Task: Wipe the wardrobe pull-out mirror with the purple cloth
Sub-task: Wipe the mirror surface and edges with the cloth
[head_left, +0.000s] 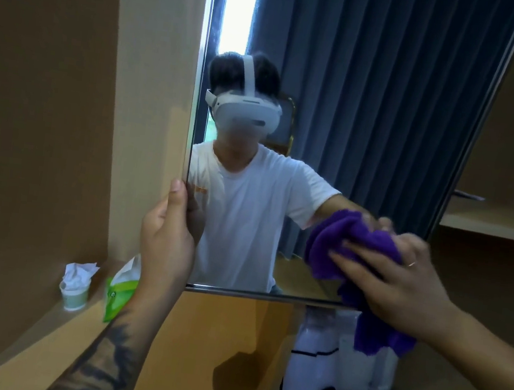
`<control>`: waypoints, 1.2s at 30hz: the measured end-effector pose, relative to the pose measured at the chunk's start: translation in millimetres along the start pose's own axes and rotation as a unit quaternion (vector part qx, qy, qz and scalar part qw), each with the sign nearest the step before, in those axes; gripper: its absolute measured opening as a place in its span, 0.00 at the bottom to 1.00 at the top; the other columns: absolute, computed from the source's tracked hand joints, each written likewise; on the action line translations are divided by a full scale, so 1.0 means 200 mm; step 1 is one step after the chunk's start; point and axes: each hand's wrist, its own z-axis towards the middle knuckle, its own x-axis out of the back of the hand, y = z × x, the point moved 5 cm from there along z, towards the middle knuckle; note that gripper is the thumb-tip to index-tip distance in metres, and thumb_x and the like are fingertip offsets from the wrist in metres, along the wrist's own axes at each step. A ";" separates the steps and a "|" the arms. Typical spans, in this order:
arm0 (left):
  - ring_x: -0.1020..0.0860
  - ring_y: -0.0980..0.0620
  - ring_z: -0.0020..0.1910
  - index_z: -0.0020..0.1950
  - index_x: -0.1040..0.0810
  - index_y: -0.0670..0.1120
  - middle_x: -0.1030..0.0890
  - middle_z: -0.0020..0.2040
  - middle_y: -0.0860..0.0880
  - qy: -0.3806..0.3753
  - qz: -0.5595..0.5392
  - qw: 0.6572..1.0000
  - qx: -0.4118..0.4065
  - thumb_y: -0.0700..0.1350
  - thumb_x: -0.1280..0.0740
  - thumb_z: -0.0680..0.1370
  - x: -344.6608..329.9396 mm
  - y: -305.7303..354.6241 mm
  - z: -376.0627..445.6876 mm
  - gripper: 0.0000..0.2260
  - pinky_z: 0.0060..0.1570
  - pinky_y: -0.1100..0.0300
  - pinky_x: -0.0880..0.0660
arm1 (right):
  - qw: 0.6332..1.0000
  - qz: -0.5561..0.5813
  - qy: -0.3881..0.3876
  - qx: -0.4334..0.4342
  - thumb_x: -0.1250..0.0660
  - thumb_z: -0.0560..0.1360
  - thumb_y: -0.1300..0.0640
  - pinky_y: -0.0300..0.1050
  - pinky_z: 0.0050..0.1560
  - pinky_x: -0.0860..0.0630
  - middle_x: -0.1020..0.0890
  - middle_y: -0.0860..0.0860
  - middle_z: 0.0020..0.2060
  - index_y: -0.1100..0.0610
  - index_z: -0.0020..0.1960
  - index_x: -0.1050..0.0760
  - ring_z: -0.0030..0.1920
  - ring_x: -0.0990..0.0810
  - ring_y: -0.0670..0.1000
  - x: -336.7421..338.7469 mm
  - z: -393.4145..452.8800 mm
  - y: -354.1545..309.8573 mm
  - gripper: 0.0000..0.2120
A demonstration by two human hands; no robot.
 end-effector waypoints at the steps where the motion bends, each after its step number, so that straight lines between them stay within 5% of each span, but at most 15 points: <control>1: 0.29 0.55 0.38 0.46 0.23 0.46 0.27 0.39 0.47 0.002 0.004 1.000 -0.005 0.62 0.41 0.84 0.00 0.00 0.00 0.21 0.33 0.66 0.32 | 0.999 0.000 -0.019 0.038 0.35 0.78 0.47 0.61 0.60 0.32 0.29 0.56 0.70 0.50 0.73 0.30 0.64 0.28 0.64 0.00 0.00 0.00 0.24; 2: 0.29 0.55 0.37 0.46 0.22 0.46 0.27 0.39 0.48 0.003 0.003 1.000 -0.005 0.62 0.41 0.84 0.00 -0.01 -0.01 0.21 0.32 0.66 0.32 | 1.000 -0.003 -0.020 0.024 0.34 0.78 0.47 0.63 0.59 0.31 0.29 0.56 0.70 0.49 0.73 0.30 0.64 0.28 0.65 0.02 0.01 0.05 0.24; 6: 0.28 0.51 0.37 0.42 0.26 0.35 0.26 0.37 0.47 -0.006 -0.006 1.000 0.009 0.66 0.41 0.80 -0.01 0.00 -0.01 0.32 0.38 0.55 0.32 | 0.958 0.019 0.046 -0.283 0.39 0.77 0.51 0.69 0.61 0.33 0.31 0.61 0.71 0.51 0.77 0.34 0.67 0.30 0.70 0.06 0.04 0.26 0.29; 8: 0.27 0.55 0.37 0.41 0.22 0.40 0.25 0.36 0.48 -0.004 -0.005 1.000 0.007 0.65 0.41 0.81 0.00 0.00 -0.01 0.28 0.39 0.55 0.30 | 0.978 -0.005 0.044 -0.204 0.37 0.78 0.49 0.67 0.60 0.32 0.30 0.60 0.70 0.53 0.75 0.32 0.65 0.27 0.69 0.03 0.05 0.11 0.26; 10: 0.25 0.60 0.35 0.36 0.20 0.51 0.24 0.33 0.52 -0.004 0.000 1.000 0.006 0.64 0.41 0.82 0.00 -0.01 0.00 0.23 0.38 0.60 0.27 | 1.000 -0.002 -0.003 -0.004 0.35 0.78 0.47 0.60 0.58 0.31 0.28 0.57 0.69 0.52 0.72 0.29 0.62 0.25 0.65 -0.01 0.01 -0.06 0.24; 12: 0.26 0.58 0.35 0.38 0.20 0.51 0.24 0.34 0.51 -0.002 0.011 1.000 0.006 0.66 0.42 0.80 0.00 -0.01 -0.01 0.23 0.38 0.58 0.28 | 0.995 -0.009 -0.052 0.083 0.35 0.77 0.46 0.59 0.57 0.30 0.29 0.55 0.69 0.49 0.72 0.30 0.61 0.27 0.62 -0.01 -0.04 -0.06 0.24; 17: 0.26 0.54 0.37 0.42 0.22 0.43 0.26 0.36 0.48 -0.001 0.008 1.000 0.006 0.65 0.42 0.81 0.00 0.00 -0.01 0.26 0.38 0.56 0.30 | 0.967 0.004 0.013 -0.254 0.38 0.77 0.50 0.67 0.59 0.32 0.31 0.61 0.71 0.51 0.77 0.34 0.65 0.29 0.70 0.06 -0.04 0.18 0.28; 18: 0.26 0.55 0.37 0.42 0.22 0.42 0.26 0.36 0.47 0.000 0.012 1.000 0.002 0.64 0.42 0.81 0.00 0.01 -0.01 0.27 0.39 0.55 0.31 | 0.967 0.004 0.016 -0.254 0.37 0.76 0.51 0.68 0.59 0.31 0.31 0.62 0.71 0.52 0.76 0.34 0.65 0.29 0.71 0.04 -0.04 0.12 0.29; 22: 0.28 0.53 0.37 0.44 0.23 0.34 0.27 0.37 0.46 -0.001 0.012 1.000 0.002 0.65 0.42 0.80 0.00 0.02 -0.02 0.32 0.39 0.54 0.33 | 0.999 -0.010 -0.051 0.000 0.36 0.79 0.49 0.61 0.52 0.24 0.26 0.59 0.69 0.53 0.73 0.31 0.58 0.21 0.66 -0.02 -0.09 -0.14 0.23; 24: 0.29 0.53 0.37 0.42 0.23 0.39 0.27 0.36 0.46 0.000 -0.002 1.000 0.008 0.64 0.41 0.82 0.00 0.01 -0.02 0.28 0.39 0.54 0.32 | 0.990 -0.004 -0.027 -0.137 0.39 0.81 0.49 0.64 0.56 0.28 0.29 0.60 0.69 0.53 0.74 0.32 0.62 0.26 0.67 0.01 -0.11 0.01 0.22; 26: 0.28 0.52 0.37 0.41 0.23 0.44 0.27 0.35 0.47 0.005 -0.011 1.000 0.014 0.63 0.41 0.84 0.00 0.01 -0.01 0.25 0.39 0.54 0.32 | 0.945 0.025 0.012 -0.327 0.39 0.78 0.51 0.67 0.59 0.31 0.32 0.62 0.70 0.55 0.75 0.33 0.64 0.30 0.69 0.04 -0.13 0.11 0.25; 27: 0.28 0.51 0.37 0.41 0.23 0.43 0.27 0.35 0.47 0.006 -0.010 1.000 0.015 0.64 0.41 0.83 0.00 0.01 -0.01 0.26 0.40 0.54 0.31 | 0.939 0.015 0.018 -0.344 0.39 0.77 0.52 0.68 0.59 0.30 0.32 0.62 0.69 0.56 0.74 0.32 0.63 0.29 0.70 0.04 -0.13 0.06 0.26; 30: 0.26 0.49 0.38 0.43 0.22 0.41 0.25 0.37 0.45 0.005 -0.004 1.000 0.023 0.68 0.41 0.78 0.00 0.01 -0.01 0.30 0.42 0.53 0.30 | 0.986 0.024 -0.041 -0.158 0.37 0.77 0.53 0.66 0.52 0.21 0.25 0.62 0.68 0.56 0.75 0.28 0.56 0.19 0.70 -0.04 -0.13 -0.24 0.26; 32: 0.25 0.50 0.39 0.44 0.21 0.44 0.24 0.38 0.46 0.005 -0.001 1.000 0.020 0.67 0.42 0.79 0.00 0.00 -0.01 0.26 0.42 0.54 0.30 | 0.989 0.029 -0.069 -0.130 0.37 0.77 0.54 0.65 0.50 0.20 0.23 0.61 0.68 0.54 0.75 0.27 0.57 0.19 0.69 -0.05 -0.17 -0.26 0.26; 36: 0.28 0.56 0.36 0.44 0.22 0.44 0.27 0.37 0.47 0.002 0.000 1.000 -0.005 0.59 0.41 0.87 -0.01 0.02 -0.01 0.21 0.35 0.62 0.30 | 0.894 0.030 -0.024 -0.447 0.43 0.75 0.54 0.64 0.57 0.29 0.31 0.61 0.70 0.54 0.75 0.31 0.59 0.28 0.70 -0.02 -0.28 -0.13 0.28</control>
